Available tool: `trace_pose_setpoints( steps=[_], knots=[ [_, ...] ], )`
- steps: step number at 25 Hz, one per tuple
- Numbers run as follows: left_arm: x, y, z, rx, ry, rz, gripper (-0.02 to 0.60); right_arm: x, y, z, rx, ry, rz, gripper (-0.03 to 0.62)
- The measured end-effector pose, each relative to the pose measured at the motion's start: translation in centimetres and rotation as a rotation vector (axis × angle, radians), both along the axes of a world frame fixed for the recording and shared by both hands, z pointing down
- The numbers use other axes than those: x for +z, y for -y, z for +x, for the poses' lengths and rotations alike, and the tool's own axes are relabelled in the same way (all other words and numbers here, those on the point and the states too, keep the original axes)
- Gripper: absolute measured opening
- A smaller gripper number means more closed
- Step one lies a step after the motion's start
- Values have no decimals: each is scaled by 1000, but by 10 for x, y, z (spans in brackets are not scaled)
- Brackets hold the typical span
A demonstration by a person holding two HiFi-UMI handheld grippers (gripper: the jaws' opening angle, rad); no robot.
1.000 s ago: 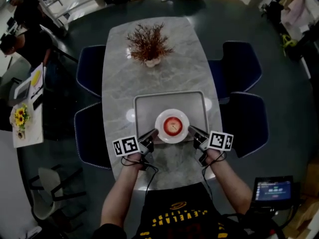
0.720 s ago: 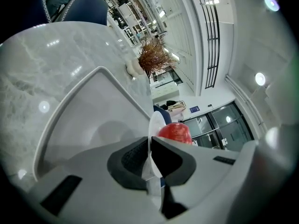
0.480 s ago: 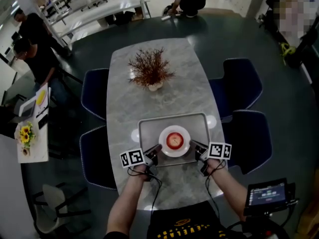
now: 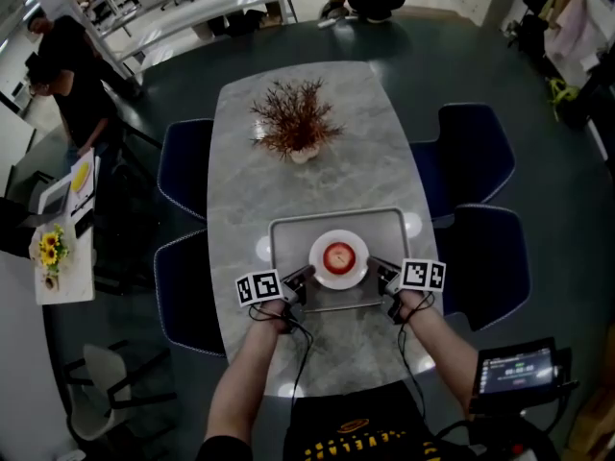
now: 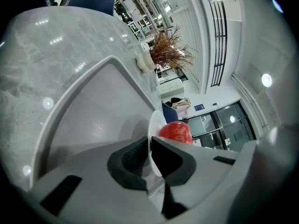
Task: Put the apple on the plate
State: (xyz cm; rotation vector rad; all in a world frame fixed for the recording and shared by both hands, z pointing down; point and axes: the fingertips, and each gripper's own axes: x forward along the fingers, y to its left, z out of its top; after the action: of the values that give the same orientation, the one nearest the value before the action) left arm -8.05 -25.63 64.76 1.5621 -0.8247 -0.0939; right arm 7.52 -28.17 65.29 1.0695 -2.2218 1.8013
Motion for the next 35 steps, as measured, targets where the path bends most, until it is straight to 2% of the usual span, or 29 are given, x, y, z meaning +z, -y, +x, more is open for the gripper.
trace_pose_setpoints(
  steps=[24, 35],
  knots=[
    [24, 2, -10, -2, 99, -69, 25, 21, 2, -11, -8, -54, -46, 28],
    [32, 1, -12, 14, 176, -89, 25, 29, -1, -15, -50, -134, -57, 28]
  ],
)
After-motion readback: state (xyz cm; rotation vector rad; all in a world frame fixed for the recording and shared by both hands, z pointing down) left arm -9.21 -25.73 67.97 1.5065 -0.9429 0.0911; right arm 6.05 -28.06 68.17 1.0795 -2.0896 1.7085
